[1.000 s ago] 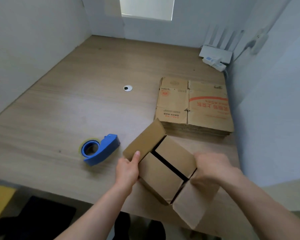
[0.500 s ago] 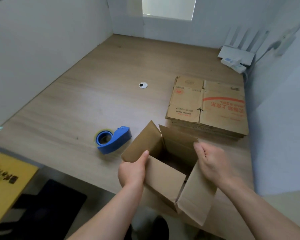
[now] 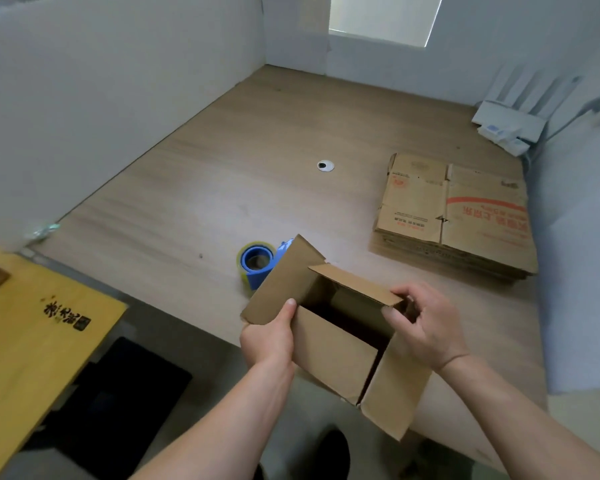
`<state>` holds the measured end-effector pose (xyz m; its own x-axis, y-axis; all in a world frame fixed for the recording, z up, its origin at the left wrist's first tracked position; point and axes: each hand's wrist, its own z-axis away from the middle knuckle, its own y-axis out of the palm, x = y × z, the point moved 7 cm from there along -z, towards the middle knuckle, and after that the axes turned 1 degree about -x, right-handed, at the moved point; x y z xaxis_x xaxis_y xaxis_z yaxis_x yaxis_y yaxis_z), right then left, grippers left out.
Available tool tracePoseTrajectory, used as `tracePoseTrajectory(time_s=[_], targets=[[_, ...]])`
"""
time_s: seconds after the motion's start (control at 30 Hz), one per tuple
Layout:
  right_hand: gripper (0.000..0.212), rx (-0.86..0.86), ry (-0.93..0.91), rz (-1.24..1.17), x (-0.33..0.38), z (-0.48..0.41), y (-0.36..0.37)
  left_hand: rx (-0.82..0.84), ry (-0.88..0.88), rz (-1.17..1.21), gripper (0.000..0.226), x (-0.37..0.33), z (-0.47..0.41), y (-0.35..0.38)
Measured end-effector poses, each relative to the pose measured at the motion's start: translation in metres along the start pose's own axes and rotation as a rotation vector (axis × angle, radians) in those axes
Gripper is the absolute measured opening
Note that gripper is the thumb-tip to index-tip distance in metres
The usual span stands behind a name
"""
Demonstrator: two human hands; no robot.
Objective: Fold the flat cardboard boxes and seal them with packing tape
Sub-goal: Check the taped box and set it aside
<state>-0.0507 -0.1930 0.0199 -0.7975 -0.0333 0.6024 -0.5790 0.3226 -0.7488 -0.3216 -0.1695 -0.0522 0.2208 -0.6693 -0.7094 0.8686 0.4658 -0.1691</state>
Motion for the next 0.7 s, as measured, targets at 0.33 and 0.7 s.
tracePoseTrajectory(time_s=[0.33, 0.7], targets=[[0.059, -0.171, 0.679, -0.074, -0.033, 0.076, 0.027, 0.18, 0.28, -0.331, 0.094, -0.022, 0.01, 0.002], [0.054, -0.269, 0.688, -0.087, -0.022, 0.09, 0.026, 0.073, 0.248, -0.495, 0.128, 0.012, 0.025, 0.024]])
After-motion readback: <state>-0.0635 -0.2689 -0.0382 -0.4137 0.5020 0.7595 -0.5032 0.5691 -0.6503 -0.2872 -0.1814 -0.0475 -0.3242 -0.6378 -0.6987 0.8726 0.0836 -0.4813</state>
